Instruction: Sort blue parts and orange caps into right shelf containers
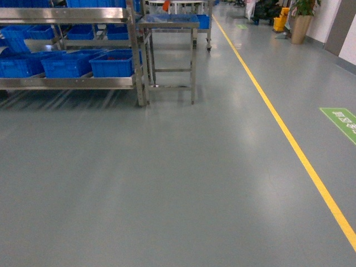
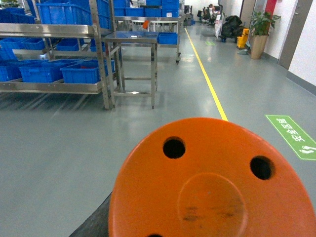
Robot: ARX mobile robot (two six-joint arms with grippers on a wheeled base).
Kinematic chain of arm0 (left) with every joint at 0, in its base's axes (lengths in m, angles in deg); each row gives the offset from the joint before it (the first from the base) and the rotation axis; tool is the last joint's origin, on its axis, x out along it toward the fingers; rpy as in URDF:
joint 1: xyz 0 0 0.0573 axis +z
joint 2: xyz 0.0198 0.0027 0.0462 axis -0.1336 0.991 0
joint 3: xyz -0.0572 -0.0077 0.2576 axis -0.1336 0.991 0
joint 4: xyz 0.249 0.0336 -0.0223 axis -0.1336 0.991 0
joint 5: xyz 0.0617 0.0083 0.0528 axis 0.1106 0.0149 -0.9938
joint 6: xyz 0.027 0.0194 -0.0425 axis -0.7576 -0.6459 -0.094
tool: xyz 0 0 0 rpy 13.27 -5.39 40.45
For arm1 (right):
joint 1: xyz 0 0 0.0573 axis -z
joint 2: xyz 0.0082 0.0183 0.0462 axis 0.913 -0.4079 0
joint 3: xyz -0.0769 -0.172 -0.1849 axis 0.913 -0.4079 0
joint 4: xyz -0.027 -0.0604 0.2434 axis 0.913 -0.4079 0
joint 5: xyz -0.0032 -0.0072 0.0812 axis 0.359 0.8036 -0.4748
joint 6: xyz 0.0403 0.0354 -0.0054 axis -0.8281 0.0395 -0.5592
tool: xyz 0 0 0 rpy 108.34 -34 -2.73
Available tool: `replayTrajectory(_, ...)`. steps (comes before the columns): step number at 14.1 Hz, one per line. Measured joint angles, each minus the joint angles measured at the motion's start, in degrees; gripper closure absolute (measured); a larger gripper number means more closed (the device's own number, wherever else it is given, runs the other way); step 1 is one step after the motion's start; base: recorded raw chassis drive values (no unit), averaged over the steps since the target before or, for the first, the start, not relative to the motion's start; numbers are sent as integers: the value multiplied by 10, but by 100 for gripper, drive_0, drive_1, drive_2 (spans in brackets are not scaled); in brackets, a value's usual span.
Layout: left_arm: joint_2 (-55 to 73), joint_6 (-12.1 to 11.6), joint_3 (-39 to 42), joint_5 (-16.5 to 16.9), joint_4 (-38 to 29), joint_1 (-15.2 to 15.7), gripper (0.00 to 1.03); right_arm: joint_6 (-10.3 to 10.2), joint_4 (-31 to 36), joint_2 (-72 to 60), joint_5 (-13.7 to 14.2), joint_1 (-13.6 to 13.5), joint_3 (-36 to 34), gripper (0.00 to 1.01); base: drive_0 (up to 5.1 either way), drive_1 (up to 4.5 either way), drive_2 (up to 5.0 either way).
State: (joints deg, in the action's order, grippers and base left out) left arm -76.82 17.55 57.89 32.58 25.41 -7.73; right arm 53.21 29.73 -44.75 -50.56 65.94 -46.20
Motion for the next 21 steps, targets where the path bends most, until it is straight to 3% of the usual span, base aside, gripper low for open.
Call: replayTrajectory(21,0,0,0,0,2,0,61,0,-2,0,0,0,0,57,1,417,-415)
